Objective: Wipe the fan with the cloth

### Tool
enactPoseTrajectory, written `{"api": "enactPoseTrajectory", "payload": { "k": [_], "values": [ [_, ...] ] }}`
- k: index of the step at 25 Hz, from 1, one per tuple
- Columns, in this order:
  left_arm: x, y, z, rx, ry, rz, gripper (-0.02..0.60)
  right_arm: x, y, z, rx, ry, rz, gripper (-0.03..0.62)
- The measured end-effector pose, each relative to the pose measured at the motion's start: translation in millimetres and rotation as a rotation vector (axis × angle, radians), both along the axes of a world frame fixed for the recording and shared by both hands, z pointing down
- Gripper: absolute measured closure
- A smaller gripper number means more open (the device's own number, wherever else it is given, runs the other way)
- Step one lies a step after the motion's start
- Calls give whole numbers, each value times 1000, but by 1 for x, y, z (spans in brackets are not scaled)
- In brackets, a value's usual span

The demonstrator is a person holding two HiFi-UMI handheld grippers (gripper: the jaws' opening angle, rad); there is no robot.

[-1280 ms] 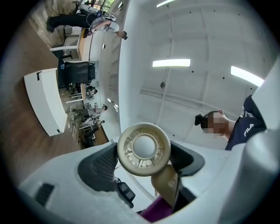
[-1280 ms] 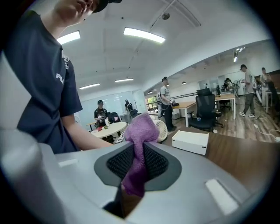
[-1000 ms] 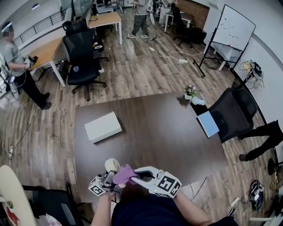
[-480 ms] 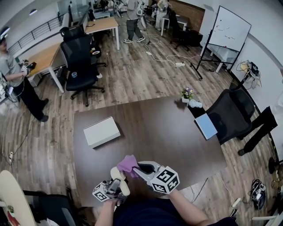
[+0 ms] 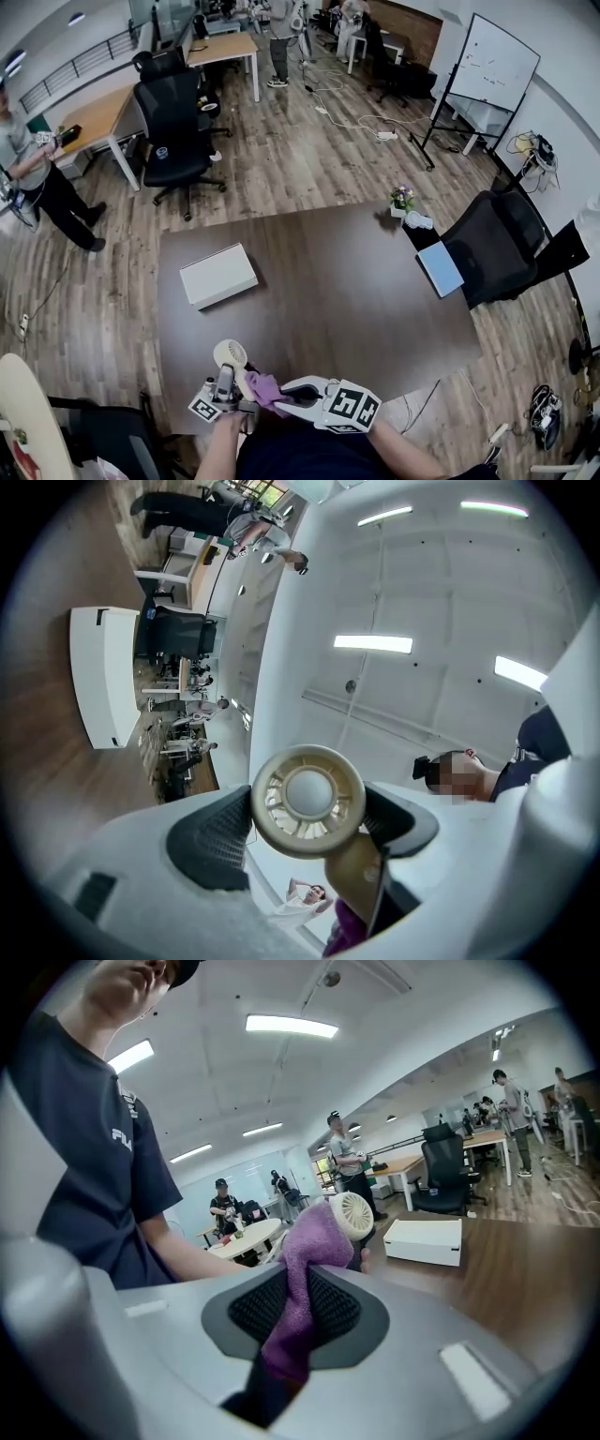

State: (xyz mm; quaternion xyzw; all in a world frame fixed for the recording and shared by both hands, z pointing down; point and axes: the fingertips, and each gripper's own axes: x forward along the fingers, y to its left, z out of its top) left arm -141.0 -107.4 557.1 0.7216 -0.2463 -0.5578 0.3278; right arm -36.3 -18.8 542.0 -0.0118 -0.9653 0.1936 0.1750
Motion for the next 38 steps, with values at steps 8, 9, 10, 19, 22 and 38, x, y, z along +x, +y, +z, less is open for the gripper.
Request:
{"api": "enactPoseTrajectory", "payload": {
  "k": [8,9,10,19,22,38],
  "values": [
    [9,1,3,-23,-63,17,218,-5,7,-30,-26,-110,-80,521],
    [13,3,5,-28,-80,24,218,-7,4,-30,-14,-100,-69,522],
    [17,4,6,-31,-100,33,218,-8,-1,-28,6,-82,-53,521],
    [35,18,-5,18,-82,82,218,10,-85,-8,-10,-3,366,522],
    [21,13,-11,3,-31,-1,218,11,-72,10,-63,46,343,522],
    [8,-13,-3,-126,-157,-102,218,6,10,-14,-267,-91,22,522]
  ]
}}
